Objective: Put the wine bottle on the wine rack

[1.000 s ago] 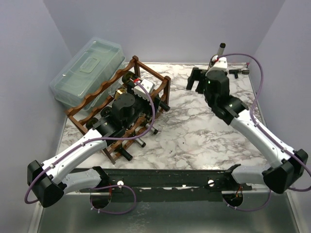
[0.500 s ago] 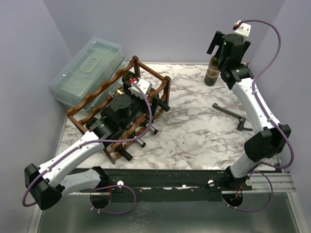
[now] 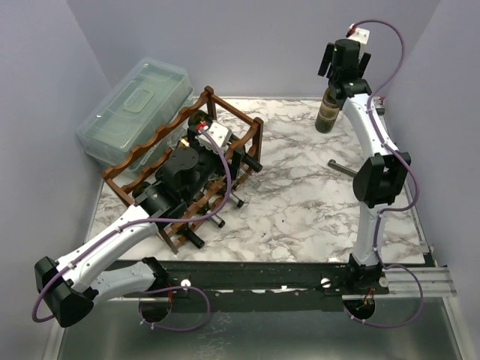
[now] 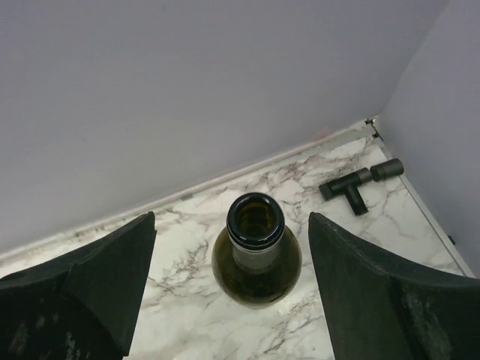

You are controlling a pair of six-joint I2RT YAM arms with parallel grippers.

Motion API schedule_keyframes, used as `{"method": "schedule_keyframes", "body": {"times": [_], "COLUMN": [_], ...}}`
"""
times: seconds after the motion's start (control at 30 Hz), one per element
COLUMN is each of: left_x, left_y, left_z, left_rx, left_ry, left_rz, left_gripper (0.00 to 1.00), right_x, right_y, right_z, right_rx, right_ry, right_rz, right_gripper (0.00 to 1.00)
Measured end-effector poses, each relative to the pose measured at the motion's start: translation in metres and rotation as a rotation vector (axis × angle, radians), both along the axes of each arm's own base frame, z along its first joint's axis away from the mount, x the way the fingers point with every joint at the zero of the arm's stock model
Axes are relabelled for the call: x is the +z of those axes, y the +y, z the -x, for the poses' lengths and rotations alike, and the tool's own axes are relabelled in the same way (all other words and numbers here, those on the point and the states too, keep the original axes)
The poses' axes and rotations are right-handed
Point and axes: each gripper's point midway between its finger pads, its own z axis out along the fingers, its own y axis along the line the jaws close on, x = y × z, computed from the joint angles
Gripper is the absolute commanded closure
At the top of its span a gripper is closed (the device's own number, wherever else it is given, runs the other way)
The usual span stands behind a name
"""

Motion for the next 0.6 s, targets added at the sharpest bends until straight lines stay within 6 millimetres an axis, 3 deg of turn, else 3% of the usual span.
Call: {"method": "schedule_keyframes", "body": {"times": [0.2, 0.43, 0.5, 0.6], "left_x": [0.000, 0.000, 0.000, -0.001], "left_y": [0.000, 0.000, 0.000, 0.000], "left_z": [0.000, 0.000, 0.000, 0.000], "left_rx": [0.000, 0.000, 0.000, 0.000], "left_ry": [-0.001, -0.001, -0.001, 0.001], "left_rz": [0.000, 0.000, 0.000, -0.002], "left_gripper": [0.02, 0.02, 0.02, 0.02], "right_x": [-0.056, -0.091, -0.095, -0.090], "right_y": [0.002, -0.003, -0.006, -0.009], "right_z": [-0.008, -0.009, -0.009, -0.011], "right_rx": [0.012, 0.015, 0.011, 0.009], "right_ry": [0.121, 0.168, 0.174, 0.159], "right_rz": [0.036, 0.105, 0.126, 0.143], "right_gripper": [0.31, 0.34, 0.40, 0.59]}}
